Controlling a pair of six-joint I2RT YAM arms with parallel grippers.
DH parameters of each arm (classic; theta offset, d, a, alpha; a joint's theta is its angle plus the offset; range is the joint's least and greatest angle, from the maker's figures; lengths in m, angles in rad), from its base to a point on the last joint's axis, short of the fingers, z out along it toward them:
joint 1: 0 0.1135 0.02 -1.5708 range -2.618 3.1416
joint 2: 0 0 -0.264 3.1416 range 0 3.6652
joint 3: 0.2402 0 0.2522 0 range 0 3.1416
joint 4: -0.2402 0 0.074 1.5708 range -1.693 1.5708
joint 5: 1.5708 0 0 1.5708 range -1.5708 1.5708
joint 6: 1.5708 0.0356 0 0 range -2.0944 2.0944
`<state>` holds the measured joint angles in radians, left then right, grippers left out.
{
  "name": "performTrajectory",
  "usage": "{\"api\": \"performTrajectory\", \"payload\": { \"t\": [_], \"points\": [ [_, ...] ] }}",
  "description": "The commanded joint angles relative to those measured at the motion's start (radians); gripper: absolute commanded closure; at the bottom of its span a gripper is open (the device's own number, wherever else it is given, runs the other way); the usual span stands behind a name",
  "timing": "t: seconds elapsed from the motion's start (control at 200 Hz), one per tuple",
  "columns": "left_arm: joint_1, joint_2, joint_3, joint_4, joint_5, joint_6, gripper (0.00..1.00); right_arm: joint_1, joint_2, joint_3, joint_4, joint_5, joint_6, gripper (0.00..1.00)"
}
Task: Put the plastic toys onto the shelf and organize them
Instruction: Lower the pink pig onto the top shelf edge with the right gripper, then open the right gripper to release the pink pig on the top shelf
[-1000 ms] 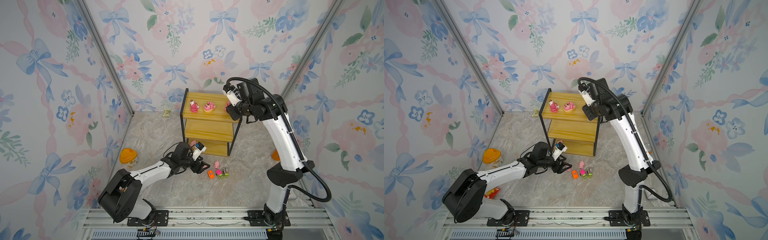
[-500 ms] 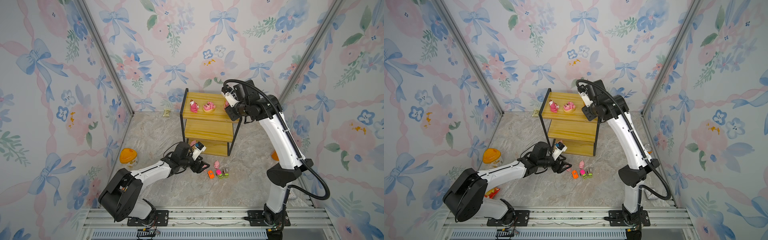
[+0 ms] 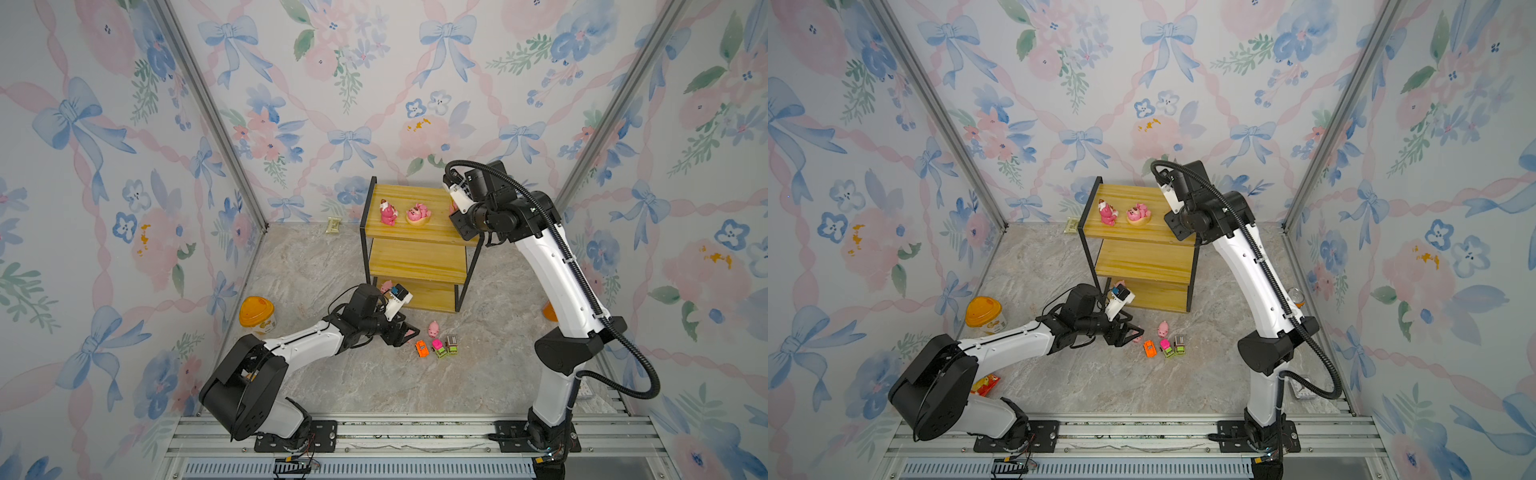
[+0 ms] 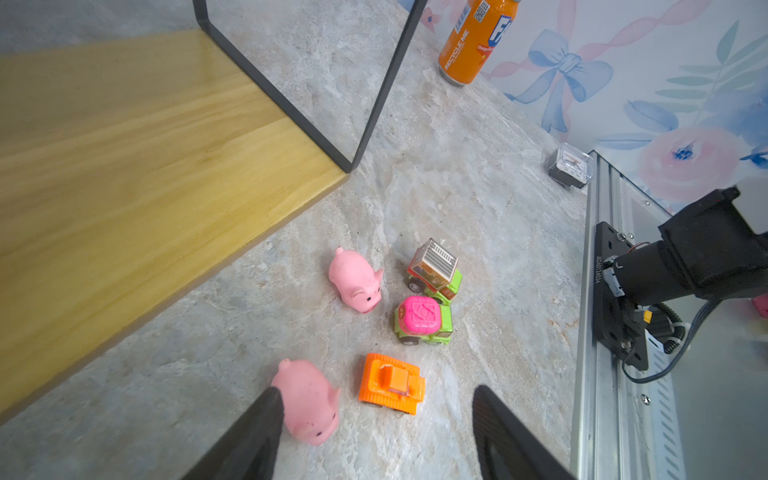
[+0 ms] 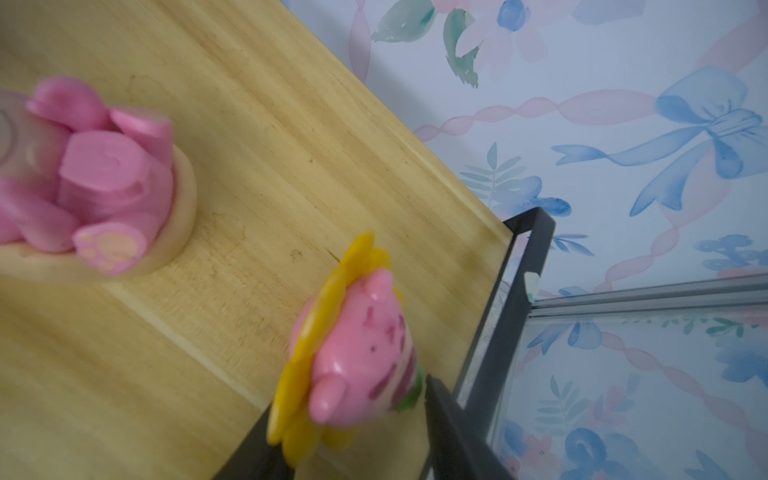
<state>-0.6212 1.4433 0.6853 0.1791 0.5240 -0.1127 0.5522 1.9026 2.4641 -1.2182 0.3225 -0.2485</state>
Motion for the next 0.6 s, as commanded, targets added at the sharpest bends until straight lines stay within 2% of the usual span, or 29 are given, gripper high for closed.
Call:
{"api": "performTrajectory", "payload": {
  "t": [0.0, 0.21, 0.48, 0.595],
  "points": [
    [0.006, 0.010, 0.014, 0.011, 0.011, 0.008, 0.27, -0.003, -0.043, -0.009, 0.004, 0.019, -0.008, 0.49],
    [0.006, 0.001, 0.008, 0.011, 0.009, 0.008, 0.27, 0.000, -0.082, -0.042, 0.003, 0.007, 0.000, 0.47],
    [0.006, -0.036, -0.003, 0.002, -0.001, 0.008, 0.27, 0.013, -0.168, -0.102, -0.012, 0.010, 0.025, 0.36],
    [0.006, -0.054, -0.008, -0.004, -0.002, 0.007, 0.27, 0.032, -0.241, -0.183, 0.004, 0.027, 0.057, 0.32]
  ]
}}
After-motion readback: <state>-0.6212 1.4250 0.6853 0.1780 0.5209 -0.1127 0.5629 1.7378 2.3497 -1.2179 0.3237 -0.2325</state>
